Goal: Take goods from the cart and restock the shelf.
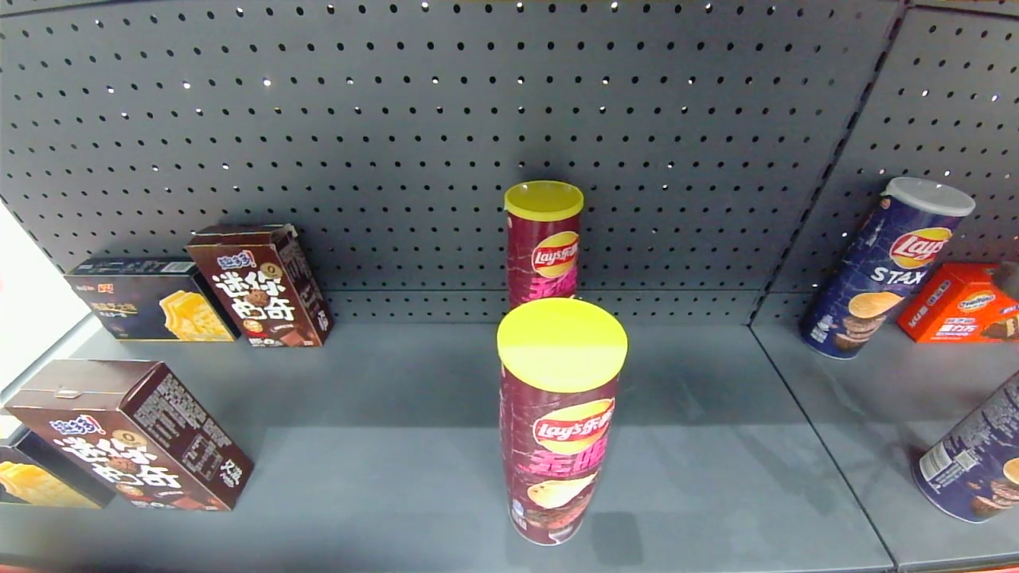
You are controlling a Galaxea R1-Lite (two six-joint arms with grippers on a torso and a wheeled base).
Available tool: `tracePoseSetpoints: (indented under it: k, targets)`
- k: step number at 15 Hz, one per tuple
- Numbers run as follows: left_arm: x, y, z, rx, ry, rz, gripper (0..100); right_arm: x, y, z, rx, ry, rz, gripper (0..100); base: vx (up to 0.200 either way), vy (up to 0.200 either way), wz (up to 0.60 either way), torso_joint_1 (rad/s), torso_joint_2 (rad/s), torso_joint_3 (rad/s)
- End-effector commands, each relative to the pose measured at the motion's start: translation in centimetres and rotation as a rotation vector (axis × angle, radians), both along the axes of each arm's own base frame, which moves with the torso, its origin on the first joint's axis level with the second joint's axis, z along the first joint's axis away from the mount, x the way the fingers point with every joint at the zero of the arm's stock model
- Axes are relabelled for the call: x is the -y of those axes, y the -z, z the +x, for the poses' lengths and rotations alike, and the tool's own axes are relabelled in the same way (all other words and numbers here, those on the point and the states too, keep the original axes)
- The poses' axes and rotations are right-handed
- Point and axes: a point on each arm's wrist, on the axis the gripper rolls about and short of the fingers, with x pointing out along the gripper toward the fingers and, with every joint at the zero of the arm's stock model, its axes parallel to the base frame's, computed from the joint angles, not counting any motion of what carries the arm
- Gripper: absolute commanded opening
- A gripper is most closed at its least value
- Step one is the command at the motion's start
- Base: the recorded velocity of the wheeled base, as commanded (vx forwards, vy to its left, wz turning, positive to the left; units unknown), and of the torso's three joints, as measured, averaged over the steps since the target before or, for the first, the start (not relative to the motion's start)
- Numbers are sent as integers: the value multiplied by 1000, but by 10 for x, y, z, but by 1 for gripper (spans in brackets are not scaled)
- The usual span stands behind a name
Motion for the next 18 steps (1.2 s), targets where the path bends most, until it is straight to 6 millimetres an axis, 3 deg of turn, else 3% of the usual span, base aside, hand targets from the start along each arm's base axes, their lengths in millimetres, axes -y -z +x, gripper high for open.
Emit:
tracePoseSetpoints:
  k: [1, 7, 8, 9, 12, 18]
  targets:
    - [0, 0, 0, -1, 2, 0, 100, 33, 12, -33, 70, 51, 71, 100, 0, 0, 0, 0, 0, 0]
    - [0, 0, 0, -1, 0, 0, 100, 78, 82, -93, 75, 216, 60, 100, 0, 0, 0, 0, 0, 0]
    - [0, 0, 0, -1, 0, 0, 100, 78, 82, -93, 75, 216, 60, 100, 0, 0, 0, 0, 0, 0]
    - [0, 0, 0, -1, 0, 0, 100, 86, 103, -114, 53, 268, 37, 100, 0, 0, 0, 0, 0, 0]
    - [0, 0, 0, -1, 0, 0, 100, 88, 133, -144, 42, 382, 21, 100, 0, 0, 0, 0, 0, 0]
    - [0, 0, 0, -1, -2, -2, 100, 87, 159, -133, -72, 639, -33, 100, 0, 0, 0, 0, 0, 0]
